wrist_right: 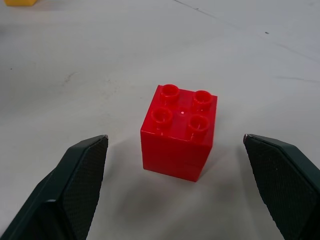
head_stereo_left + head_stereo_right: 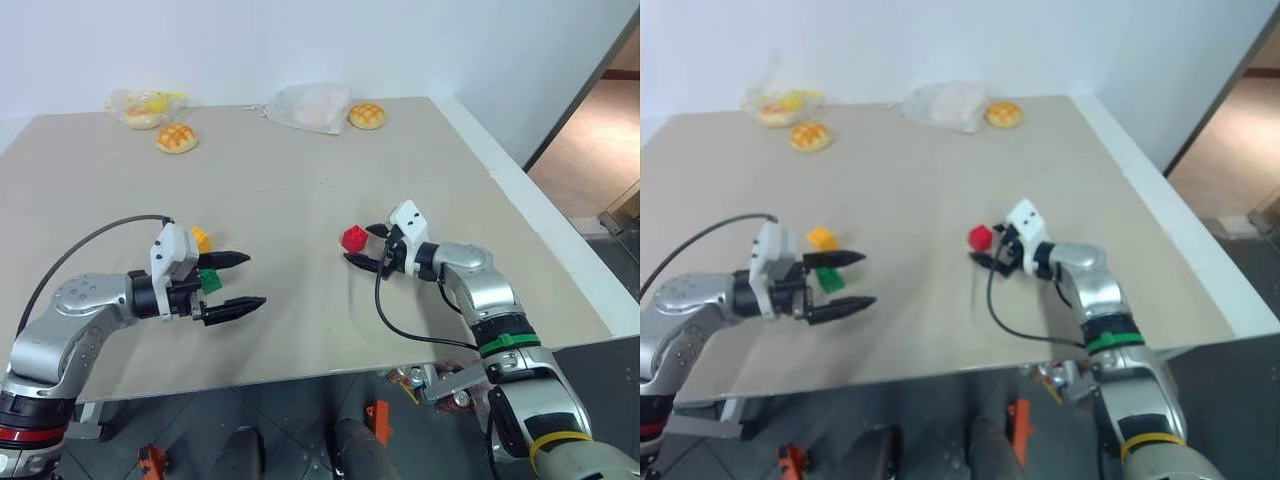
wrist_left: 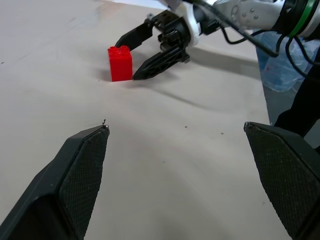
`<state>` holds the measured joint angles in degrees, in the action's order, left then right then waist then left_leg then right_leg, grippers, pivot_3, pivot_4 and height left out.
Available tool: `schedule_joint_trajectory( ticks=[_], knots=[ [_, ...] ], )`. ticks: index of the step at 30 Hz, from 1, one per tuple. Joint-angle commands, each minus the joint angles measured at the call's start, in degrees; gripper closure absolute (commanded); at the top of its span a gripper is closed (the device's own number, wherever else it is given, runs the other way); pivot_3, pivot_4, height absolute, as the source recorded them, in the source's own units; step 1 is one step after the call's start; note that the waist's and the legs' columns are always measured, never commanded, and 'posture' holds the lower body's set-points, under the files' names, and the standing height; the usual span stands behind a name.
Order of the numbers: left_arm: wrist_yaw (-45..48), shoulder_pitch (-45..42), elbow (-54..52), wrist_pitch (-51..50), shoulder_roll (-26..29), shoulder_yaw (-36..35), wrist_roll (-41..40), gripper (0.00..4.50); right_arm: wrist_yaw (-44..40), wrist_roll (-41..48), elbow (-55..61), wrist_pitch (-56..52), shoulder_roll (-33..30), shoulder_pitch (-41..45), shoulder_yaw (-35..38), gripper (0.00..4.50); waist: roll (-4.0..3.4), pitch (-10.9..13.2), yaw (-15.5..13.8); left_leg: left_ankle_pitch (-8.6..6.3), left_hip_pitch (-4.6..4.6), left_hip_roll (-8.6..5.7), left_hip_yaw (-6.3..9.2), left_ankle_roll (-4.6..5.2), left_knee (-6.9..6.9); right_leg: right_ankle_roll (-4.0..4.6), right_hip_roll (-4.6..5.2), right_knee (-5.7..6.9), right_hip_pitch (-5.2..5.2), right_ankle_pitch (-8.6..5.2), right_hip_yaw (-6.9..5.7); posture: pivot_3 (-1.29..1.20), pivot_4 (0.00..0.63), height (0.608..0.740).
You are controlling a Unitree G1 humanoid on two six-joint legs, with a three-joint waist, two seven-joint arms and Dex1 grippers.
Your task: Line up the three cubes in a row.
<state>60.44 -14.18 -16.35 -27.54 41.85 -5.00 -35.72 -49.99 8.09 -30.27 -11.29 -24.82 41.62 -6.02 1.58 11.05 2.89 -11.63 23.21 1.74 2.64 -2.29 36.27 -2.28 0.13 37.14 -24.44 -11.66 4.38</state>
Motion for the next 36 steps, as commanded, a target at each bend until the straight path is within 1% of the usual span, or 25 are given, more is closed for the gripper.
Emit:
schedule_joint_trajectory(
  ticks=[1,3,5,6,7,9,13,15,17,22,25,29,33,36],
  knots=[
    [-0.3,-0.3,-0.5,1.5,-0.2,-0.5,0.7,0.03,1.0,-0.3,-1.4,1.1,1.3,3.0,0.9,0.00,0.00,0.0,0.1,0.00,0.00,0.00,0.00,0.00,0.00,0.00,0.00,0.00,0.00,0.01,0.00,0.00,0.150,0.740],
    [-0.3,0.1,-0.6,1.9,-0.4,-0.5,1.1,0.03,1.9,-0.9,-2.9,1.8,1.8,3.7,0.9,0.00,-0.01,0.0,0.1,0.00,-0.02,0.01,-0.01,0.00,0.00,0.02,-0.01,0.01,-0.01,0.03,0.01,0.00,0.150,0.740],
    [-0.7,0.5,-0.9,2.1,-0.7,-0.7,1.4,0.00,2.7,-1.0,-4.5,2.4,2.1,4.4,1.5,0.52,0.00,0.0,0.1,0.01,-0.03,0.01,0.01,0.01,0.00,0.03,-0.03,0.03,0.00,0.03,0.00,0.00,0.150,0.740],
    [-0.9,0.7,-1.0,2.2,-0.9,-0.8,1.4,0.00,2.9,-1.0,-5.2,2.9,2.2,4.6,1.7,0.89,-0.01,0.0,0.1,0.01,-0.03,0.01,0.00,0.01,0.01,0.02,-0.02,0.03,0.00,0.03,0.01,0.00,0.150,0.740],
    [-1.3,0.8,-1.0,2.5,-1.1,-0.9,1.7,0.00,2.6,-0.7,-5.5,3.1,2.2,4.5,1.9,1.16,0.00,0.0,0.1,0.01,-0.03,0.01,0.00,0.01,0.01,0.02,-0.02,0.03,0.00,0.03,0.01,0.00,0.150,0.740],
    [-1.9,0.8,-1.0,2.3,-1.7,-1.4,1.1,0.00,1.8,-0.6,-5.3,3.7,2.1,4.2,1.7,1.83,0.00,0.0,0.1,0.00,-0.01,0.00,0.00,0.00,0.01,0.01,0.00,0.02,0.00,0.02,0.01,0.00,0.150,0.740],
    [-2.2,0.7,-0.9,2.0,-2.0,-2.0,0.6,0.00,-0.1,-1.2,-5.1,5.1,1.4,3.4,0.9,3.24,-0.01,0.0,0.0,0.00,-0.01,0.00,0.00,0.00,0.00,0.00,-0.01,0.02,0.00,0.02,0.01,0.00,0.150,0.740],
    [-2.0,0.7,-0.7,2.0,-1.9,-2.1,0.6,0.00,-1.2,-1.7,-4.8,5.4,0.8,2.9,0.5,3.25,-0.01,0.0,0.0,0.00,-0.02,0.00,0.01,0.01,0.00,0.00,-0.02,0.03,0.00,0.02,0.01,0.00,0.150,0.740],
    [-1.9,0.6,-0.4,2.0,-1.8,-2.3,0.4,0.00,-4.3,-1.7,-3.6,5.1,-0.6,2.1,-0.3,3.25,0.00,0.0,0.0,0.01,-0.02,0.00,0.00,0.00,0.01,0.00,-0.01,0.03,0.00,0.03,0.01,0.00,0.150,0.740],
    [-0.9,0.6,0.6,1.4,-1.5,-2.9,0.0,0.00,-20.0,2.6,4.1,3.0,-6.8,-1.5,-1.5,3.25,-0.01,0.0,-0.2,0.00,0.00,-0.02,0.02,0.00,0.01,-0.05,0.00,0.02,0.04,-0.02,0.01,0.00,0.150,0.740],
    [-0.3,0.5,1.5,1.2,-1.4,-3.1,0.1,0.00,-26.6,4.0,6.0,3.7,-9.7,-2.3,-1.8,3.25,-0.02,0.0,-0.1,0.00,-0.02,-0.02,0.01,0.00,0.01,-0.06,0.01,0.02,0.04,-0.02,0.01,0.00,0.150,0.740],
    [0.4,0.3,2.1,0.8,-1.2,-3.1,-0.1,0.00,-30.2,3.8,4.6,5.2,-10.5,-1.8,-2.4,3.25,-0.02,0.0,0.2,0.00,-0.10,0.02,-0.01,0.01,0.03,0.04,-0.03,0.03,0.04,0.01,0.01,0.00,0.150,0.740],
    [1.9,0.5,2.1,0.2,-0.2,-3.5,-0.4,0.00,-32.4,1.1,-1.7,10.4,-10.3,0.7,-3.8,3.25,-0.02,0.0,0.2,0.01,-0.12,0.02,-0.01,0.01,0.05,0.14,-0.06,0.05,0.04,-0.02,0.01,0.00,0.150,0.740],
    [3.5,1.2,2.2,0.0,1.5,-4.0,-0.6,0.00,-34.4,0.7,-4.5,12.3,-9.9,2.4,-4.6,3.25,-0.02,0.0,0.2,0.01,-0.11,0.01,-0.05,0.00,0.07,0.14,-0.04,0.05,0.05,-0.03,0.06,0.00,0.150,0.740]
  ],
)
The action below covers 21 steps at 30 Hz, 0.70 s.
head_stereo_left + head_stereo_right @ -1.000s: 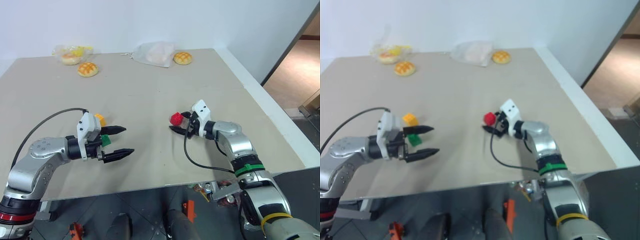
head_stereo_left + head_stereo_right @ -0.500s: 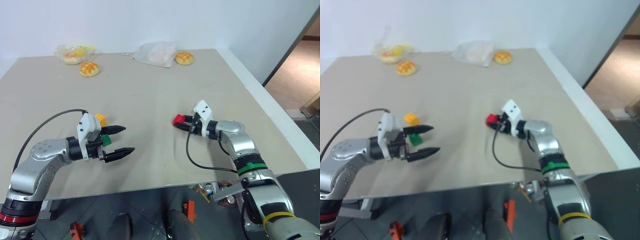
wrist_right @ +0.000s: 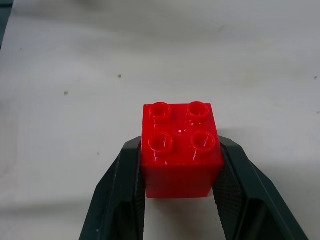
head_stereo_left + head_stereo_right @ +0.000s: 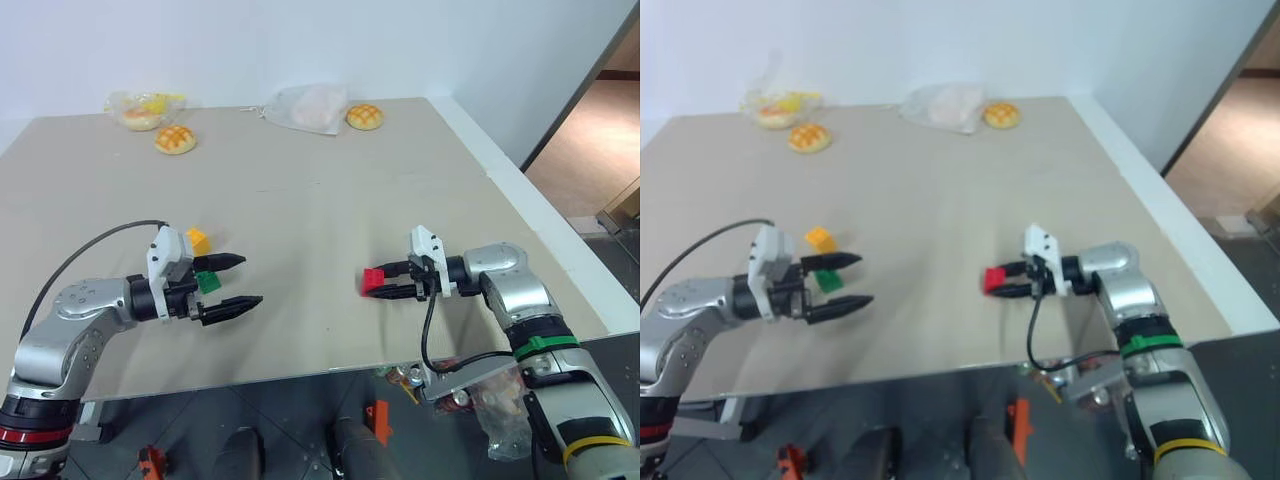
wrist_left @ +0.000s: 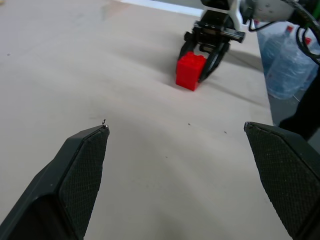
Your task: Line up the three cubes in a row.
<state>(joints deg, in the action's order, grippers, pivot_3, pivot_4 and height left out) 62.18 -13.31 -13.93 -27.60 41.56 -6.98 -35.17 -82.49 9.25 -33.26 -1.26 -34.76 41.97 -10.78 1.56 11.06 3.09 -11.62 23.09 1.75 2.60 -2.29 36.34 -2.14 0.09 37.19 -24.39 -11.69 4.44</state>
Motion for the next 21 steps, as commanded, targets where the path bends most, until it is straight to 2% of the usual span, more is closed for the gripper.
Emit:
schedule_joint_trajectory(
  ticks=[1,9,21],
  knots=[
    [2.4,0.8,-0.1,0.2,2.4,-2.1,-1.0,0.00,-2.5,-0.6,-2.2,3.0,0.2,2.5,-0.1,3.25,0.00,0.0,0.0,0.00,0.01,0.00,0.01,0.00,0.00,-0.01,0.00,0.00,0.00,0.01,0.00,0.00,0.150,0.740],
    [2.9,1.6,-0.9,-0.4,3.3,-2.5,-1.8,0.00,-6.7,-1.5,-5.2,5.1,1.6,3.7,-1.7,3.25,0.00,0.0,0.0,0.00,0.00,0.01,0.02,0.00,-0.01,-0.02,-0.01,0.00,0.00,0.00,-0.01,0.00,0.150,0.740],
    [2.2,1.1,-1.0,-1.1,2.7,-2.0,-2.6,0.00,-7.4,-1.2,-4.8,4.8,5.0,5.0,-1.9,3.25,0.00,0.0,1.1,0.00,-0.01,0.03,0.03,0.00,-0.01,-0.10,-0.03,0.05,0.01,0.06,-0.01,0.00,0.150,0.740]
  ],
)
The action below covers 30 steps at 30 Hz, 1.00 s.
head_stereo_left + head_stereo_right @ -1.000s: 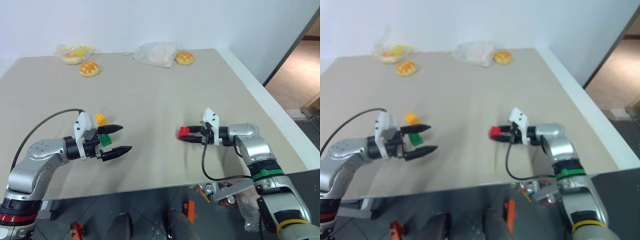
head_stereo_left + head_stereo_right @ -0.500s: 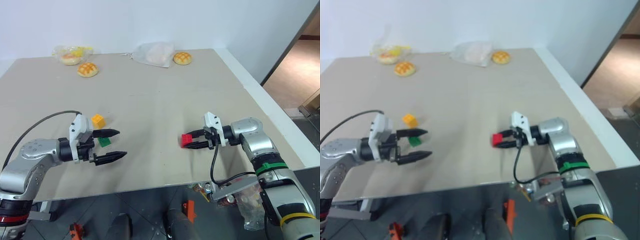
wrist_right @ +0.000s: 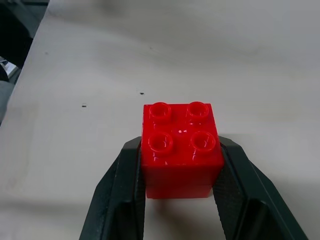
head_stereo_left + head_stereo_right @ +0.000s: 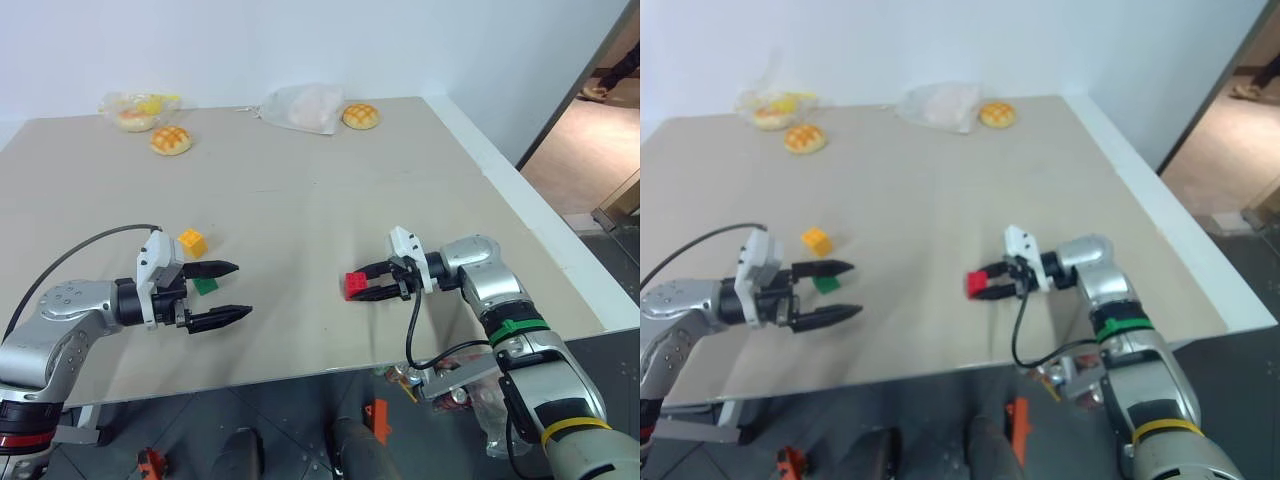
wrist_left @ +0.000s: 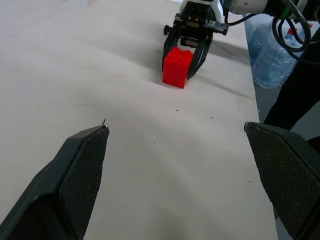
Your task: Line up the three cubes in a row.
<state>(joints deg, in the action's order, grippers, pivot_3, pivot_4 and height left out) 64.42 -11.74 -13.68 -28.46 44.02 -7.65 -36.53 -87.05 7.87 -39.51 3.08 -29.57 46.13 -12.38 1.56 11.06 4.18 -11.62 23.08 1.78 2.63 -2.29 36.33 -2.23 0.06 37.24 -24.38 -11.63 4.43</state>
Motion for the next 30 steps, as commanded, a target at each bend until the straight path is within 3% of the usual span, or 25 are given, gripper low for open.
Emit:
schedule_joint_trajectory(
  ticks=[1,3,5,11,22,30],
  knots=[
    [-0.1,-0.4,-1.3,-0.3,0.3,-1.4,-1.3,0.00,-2.9,0.1,1.4,0.5,-0.2,0.8,-0.4,3.25,0.00,0.0,0.0,0.00,0.00,0.00,0.00,0.00,0.00,0.00,0.00,0.00,0.00,0.00,0.00,0.00,0.150,0.740],
    [-0.2,-0.1,-1.6,-0.4,0.3,-1.5,-1.3,0.00,-2.8,-0.5,0.9,0.4,-0.6,0.7,-0.7,3.25,0.00,0.0,0.0,0.00,0.00,0.00,0.02,0.00,0.00,0.00,-0.01,0.00,0.00,0.00,-0.01,0.00,0.150,0.740],
    [-0.3,0.3,-1.7,-0.5,0.5,-1.8,-1.3,0.00,-1.2,-1.8,-0.5,-0.1,-0.7,1.0,-1.1,2.22,0.00,0.0,0.0,0.00,-0.01,0.00,0.02,0.00,-0.01,0.00,-0.01,0.00,0.00,-0.01,-0.01,0.00,0.150,0.740],
    [-1.1,2.5,-0.6,-0.3,1.3,-4.5,-0.9,0.00,1.0,-4.7,-1.0,2.1,-2.7,0.7,-1.4,0.22,0.00,0.0,0.1,0.00,-0.02,-0.01,0.00,0.00,0.01,0.03,0.00,0.00,0.00,0.00,0.01,0.00,0.150,0.740],
    [-2.4,13.9,3.7,-1.0,4.5,-15.6,-0.3,0.00,1.0,1.5,12.8,-3.4,-14.4,-0.4,6.7,0.22,-0.07,0.0,0.2,0.07,0.02,-0.04,-0.11,0.01,-0.03,0.20,0.11,0.00,-0.09,-0.11,0.04,0.00,0.150,0.740],
    [-2.1,15.1,8.4,3.4,3.3,-12.9,3.4,0.00,9.1,12.8,37.7,-19.4,-12.9,-7.4,12.2,0.22,-0.07,0.0,0.1,0.05,0.00,0.01,-0.01,0.02,-0.21,0.32,0.05,0.01,-0.11,-0.22,-0.05,0.00,0.150,0.740]
  ],
)
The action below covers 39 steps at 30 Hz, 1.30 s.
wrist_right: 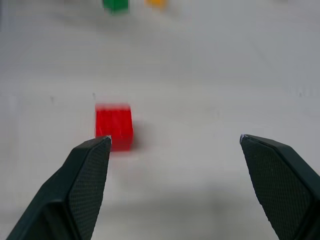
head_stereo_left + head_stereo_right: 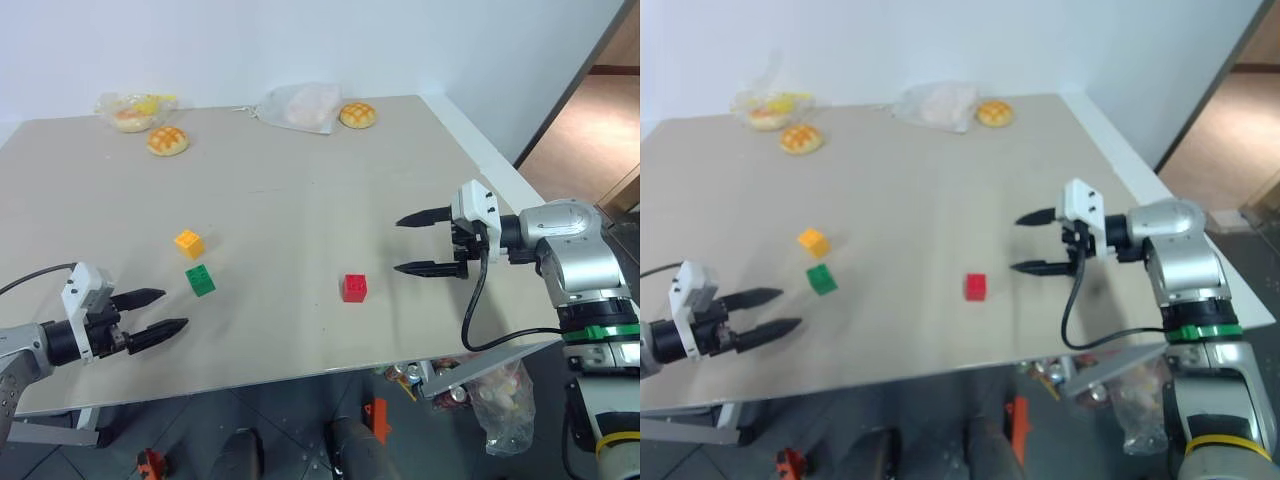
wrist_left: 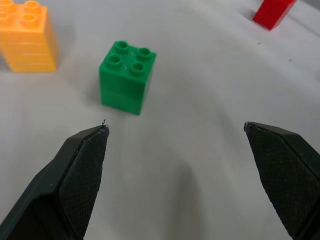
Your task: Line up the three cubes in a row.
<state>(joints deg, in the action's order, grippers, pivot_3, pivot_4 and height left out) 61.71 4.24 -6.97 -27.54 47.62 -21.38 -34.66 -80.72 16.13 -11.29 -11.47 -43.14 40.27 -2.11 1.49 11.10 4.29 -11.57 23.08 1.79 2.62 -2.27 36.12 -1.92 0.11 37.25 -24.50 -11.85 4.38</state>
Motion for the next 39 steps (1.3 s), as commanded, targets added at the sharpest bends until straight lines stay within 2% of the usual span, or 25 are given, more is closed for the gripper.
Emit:
schedule_joint_trajectory(
  ticks=[1,9,22,23,24,31,35,39],
  knots=[
    [0.8,-1.6,2.6,3.1,-0.3,1.6,2.2,0.00,3.9,5.1,12.0,-6.1,1.0,-2.5,1.8,0.22,0.00,0.0,0.0,0.00,-0.01,0.00,-0.02,0.00,0.01,-0.01,0.01,0.00,0.01,0.01,0.01,0.00,0.150,0.740],
    [1.5,-11.6,12.6,8.7,-2.7,7.5,6.7,0.00,10.8,8.2,23.3,-12.2,2.8,-8.2,1.1,0.22,0.04,0.0,-0.2,0.00,0.08,-0.05,-0.03,-0.01,0.22,-0.09,0.06,-0.01,0.05,0.05,0.01,0.00,0.150,0.740],
    [4.1,-23.6,25.1,14.8,-7.8,13.9,11.3,0.00,16.5,11.0,28.7,-15.5,2.7,-13.0,1.8,0.22,0.06,0.0,-0.2,0.00,0.11,-0.05,-0.02,0.00,0.22,-0.31,0.04,0.00,0.05,0.19,0.02,0.00,0.150,0.740],
    [4.2,-23.8,25.4,15.0,-8.0,14.0,11.4,0.53,16.6,11.1,28.7,-15.5,2.6,-12.9,1.8,0.19,0.06,0.0,-0.2,0.00,0.11,-0.06,-0.02,0.00,0.23,-0.31,0.04,0.00,0.05,0.19,0.02,0.00,0.150,0.740],
    [4.5,-24.0,25.6,15.2,-8.3,13.9,11.3,0.75,16.7,11.2,28.6,-15.5,2.5,-12.9,1.9,0.19,0.07,0.0,-0.2,0.00,0.11,-0.06,-0.02,0.00,0.23,-0.31,0.04,0.00,0.05,0.19,0.02,0.00,0.150,0.740],
    [5.9,-24.8,25.4,14.4,-8.7,14.6,11.3,3.16,17.6,12.8,27.8,-16.3,2.0,-14.5,3.4,0.19,0.07,0.0,-0.2,0.00,0.13,-0.05,0.01,0.00,0.21,-0.35,0.03,-0.01,0.05,0.21,0.00,0.00,0.150,0.740],
    [6.2,-25.7,25.4,14.9,-8.8,16.0,12.9,3.16,18.3,12.9,27.3,-16.2,2.0,-15.5,3.9,0.19,0.07,0.0,-0.2,0.00,0.12,-0.06,0.00,0.00,0.22,-0.35,0.04,-0.01,0.06,0.21,0.01,0.00,0.150,0.740],
    [7.0,-29.0,23.3,14.5,-11.4,19.6,13.4,3.16,19.6,12.3,25.8,-15.6,2.1,-16.6,5.1,0.19,0.08,0.0,-0.4,0.00,0.12,-0.08,0.01,0.00,0.24,-0.33,0.04,-0.01,0.09,0.20,0.02,0.00,0.150,0.740]
  ],
)
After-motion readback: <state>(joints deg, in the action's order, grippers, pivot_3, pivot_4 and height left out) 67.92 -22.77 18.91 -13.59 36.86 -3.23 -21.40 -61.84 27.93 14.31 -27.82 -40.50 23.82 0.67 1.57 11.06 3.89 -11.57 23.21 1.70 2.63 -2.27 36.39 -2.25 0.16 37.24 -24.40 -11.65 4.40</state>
